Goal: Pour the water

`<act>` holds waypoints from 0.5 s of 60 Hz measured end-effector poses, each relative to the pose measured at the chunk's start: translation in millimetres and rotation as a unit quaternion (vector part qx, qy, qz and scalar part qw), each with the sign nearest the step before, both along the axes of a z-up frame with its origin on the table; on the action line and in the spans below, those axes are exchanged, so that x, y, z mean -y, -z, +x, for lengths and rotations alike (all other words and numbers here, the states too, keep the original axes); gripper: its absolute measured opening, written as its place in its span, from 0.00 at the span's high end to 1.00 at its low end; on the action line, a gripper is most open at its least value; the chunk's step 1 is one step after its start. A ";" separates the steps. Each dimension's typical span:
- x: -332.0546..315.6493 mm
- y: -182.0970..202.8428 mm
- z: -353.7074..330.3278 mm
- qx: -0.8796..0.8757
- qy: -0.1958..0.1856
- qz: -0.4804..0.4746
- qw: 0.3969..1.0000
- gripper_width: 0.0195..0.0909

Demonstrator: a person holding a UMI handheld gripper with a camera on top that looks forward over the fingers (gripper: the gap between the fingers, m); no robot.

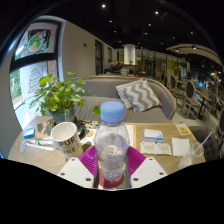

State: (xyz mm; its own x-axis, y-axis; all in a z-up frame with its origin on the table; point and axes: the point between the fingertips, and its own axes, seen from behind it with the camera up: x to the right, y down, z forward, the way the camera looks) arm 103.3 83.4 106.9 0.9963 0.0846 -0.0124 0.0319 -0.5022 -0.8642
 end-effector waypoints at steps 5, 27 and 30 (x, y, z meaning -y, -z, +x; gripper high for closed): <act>0.2 13.7 -1.8 -0.003 -0.017 -0.003 1.000 0.77; 8.2 29.1 -6.3 -0.031 -0.028 -0.003 0.999 0.51; 12.4 34.7 -7.2 -0.038 -0.026 -0.025 0.999 0.35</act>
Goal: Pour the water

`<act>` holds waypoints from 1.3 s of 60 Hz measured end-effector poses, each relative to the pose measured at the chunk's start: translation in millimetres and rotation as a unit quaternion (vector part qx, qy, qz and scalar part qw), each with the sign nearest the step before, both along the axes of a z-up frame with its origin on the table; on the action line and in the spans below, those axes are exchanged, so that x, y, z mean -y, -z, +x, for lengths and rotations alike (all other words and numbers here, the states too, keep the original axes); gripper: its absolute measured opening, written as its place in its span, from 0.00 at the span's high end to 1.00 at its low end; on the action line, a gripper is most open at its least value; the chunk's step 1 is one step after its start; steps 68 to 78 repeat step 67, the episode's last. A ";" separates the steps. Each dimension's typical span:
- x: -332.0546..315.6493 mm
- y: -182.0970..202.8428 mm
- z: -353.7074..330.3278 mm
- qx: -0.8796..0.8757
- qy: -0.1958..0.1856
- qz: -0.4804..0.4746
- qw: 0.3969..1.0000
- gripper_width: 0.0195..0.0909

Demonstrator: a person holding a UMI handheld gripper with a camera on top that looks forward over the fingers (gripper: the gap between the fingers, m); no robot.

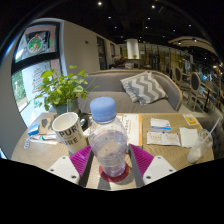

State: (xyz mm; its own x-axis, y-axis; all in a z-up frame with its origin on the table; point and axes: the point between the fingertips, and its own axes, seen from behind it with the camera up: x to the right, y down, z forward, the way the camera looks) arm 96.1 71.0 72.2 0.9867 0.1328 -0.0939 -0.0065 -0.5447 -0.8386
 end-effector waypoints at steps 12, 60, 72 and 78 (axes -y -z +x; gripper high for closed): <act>34.4 -9.2 8.1 0.016 0.038 -0.041 0.998 0.08; 277.9 -138.5 -47.1 0.068 0.083 -0.073 0.992 0.07; 277.1 -144.6 -45.4 0.087 0.085 -0.064 0.990 0.07; 277.1 -144.6 -45.4 0.087 0.085 -0.064 0.990 0.07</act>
